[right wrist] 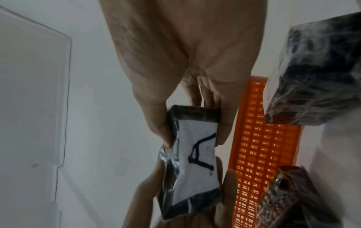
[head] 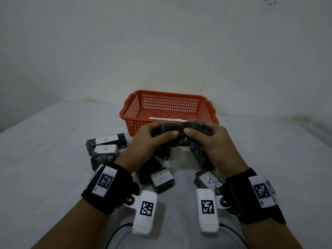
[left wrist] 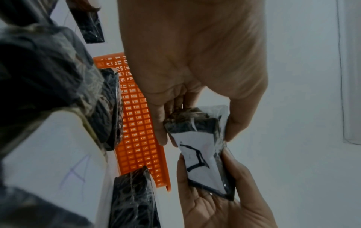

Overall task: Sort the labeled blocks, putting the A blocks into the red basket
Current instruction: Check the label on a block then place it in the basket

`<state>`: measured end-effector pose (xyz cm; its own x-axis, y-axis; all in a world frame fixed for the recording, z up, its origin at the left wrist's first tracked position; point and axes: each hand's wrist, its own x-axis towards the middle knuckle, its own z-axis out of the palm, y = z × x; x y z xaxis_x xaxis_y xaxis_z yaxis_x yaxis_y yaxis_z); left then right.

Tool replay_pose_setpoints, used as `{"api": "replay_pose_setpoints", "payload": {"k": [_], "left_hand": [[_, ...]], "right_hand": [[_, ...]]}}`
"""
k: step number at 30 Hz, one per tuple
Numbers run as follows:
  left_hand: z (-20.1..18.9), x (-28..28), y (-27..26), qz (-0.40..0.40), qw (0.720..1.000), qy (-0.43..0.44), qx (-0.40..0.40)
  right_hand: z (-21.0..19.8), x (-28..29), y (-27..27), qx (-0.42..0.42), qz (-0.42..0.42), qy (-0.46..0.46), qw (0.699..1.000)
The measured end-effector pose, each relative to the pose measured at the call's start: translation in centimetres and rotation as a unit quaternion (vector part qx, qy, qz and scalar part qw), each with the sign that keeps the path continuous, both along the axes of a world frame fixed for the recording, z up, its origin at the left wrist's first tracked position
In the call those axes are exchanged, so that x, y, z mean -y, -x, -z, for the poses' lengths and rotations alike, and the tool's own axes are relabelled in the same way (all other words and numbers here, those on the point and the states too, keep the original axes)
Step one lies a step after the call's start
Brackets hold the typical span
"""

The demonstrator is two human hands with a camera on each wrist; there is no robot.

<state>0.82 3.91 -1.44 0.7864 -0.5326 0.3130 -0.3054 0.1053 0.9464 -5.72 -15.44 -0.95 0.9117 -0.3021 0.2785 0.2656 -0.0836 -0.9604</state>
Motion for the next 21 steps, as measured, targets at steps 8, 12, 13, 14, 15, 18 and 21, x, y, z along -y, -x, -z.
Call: {"api": "replay_pose_setpoints", "payload": {"k": [8,12,13,14,15,18,21], "left_hand": [[-0.22,-0.54,-0.27,-0.028,0.999,-0.005,0.043],[-0.21,-0.27,0.03,0.006,1.000,-0.011,0.017],[-0.27,-0.15,0.14,0.014,1.000,-0.012,-0.010],[-0.31,-0.07,0.19,0.020,0.999,-0.014,-0.029],[-0.36,0.00,0.21,0.016,0.999,-0.018,-0.033],[-0.22,0.03,0.16,-0.033,0.999,-0.025,-0.012],[-0.14,0.03,0.19,-0.027,1.000,-0.014,-0.001]], "right_hand": [[-0.58,-0.08,0.33,-0.074,-0.088,-0.083,0.990],[-0.17,-0.12,0.14,-0.062,-0.048,-0.083,0.993],[0.00,-0.04,0.09,-0.055,-0.036,-0.069,0.995],[0.12,0.05,0.05,-0.049,-0.028,-0.057,0.997],[0.20,0.10,0.03,-0.047,-0.024,-0.052,0.997],[0.31,-0.14,-0.10,-0.052,-0.031,-0.054,0.997],[0.26,-0.48,0.00,-0.052,-0.025,-0.031,0.998]]}}
